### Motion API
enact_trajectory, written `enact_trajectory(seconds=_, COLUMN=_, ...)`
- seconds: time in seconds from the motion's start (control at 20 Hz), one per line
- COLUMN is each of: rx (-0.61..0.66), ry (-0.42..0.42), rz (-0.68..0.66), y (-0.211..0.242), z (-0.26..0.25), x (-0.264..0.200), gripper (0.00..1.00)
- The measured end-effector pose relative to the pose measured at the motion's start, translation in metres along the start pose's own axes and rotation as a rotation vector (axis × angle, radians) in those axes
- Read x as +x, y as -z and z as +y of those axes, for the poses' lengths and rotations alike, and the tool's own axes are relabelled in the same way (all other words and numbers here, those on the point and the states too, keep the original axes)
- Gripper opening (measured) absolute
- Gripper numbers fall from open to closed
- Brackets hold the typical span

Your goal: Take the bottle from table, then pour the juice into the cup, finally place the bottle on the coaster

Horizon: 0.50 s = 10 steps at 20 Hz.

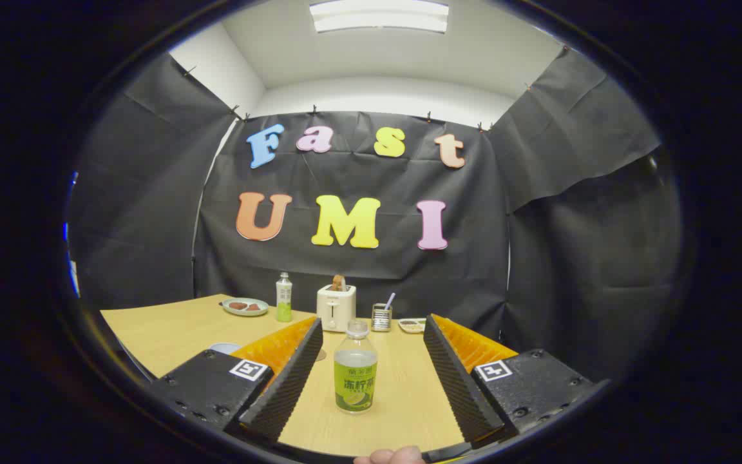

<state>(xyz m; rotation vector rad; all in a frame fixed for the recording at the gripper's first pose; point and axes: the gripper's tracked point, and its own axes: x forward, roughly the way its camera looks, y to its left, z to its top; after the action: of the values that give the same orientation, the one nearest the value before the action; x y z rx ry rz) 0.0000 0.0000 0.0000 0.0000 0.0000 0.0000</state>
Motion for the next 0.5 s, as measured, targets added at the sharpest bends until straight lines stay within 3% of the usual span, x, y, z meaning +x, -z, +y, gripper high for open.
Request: enact_trajectory(seconds=0.5, rx=-0.031, ry=0.028, rz=-0.012, y=-0.0022, z=-0.0101, x=-0.0057, gripper=1.00)
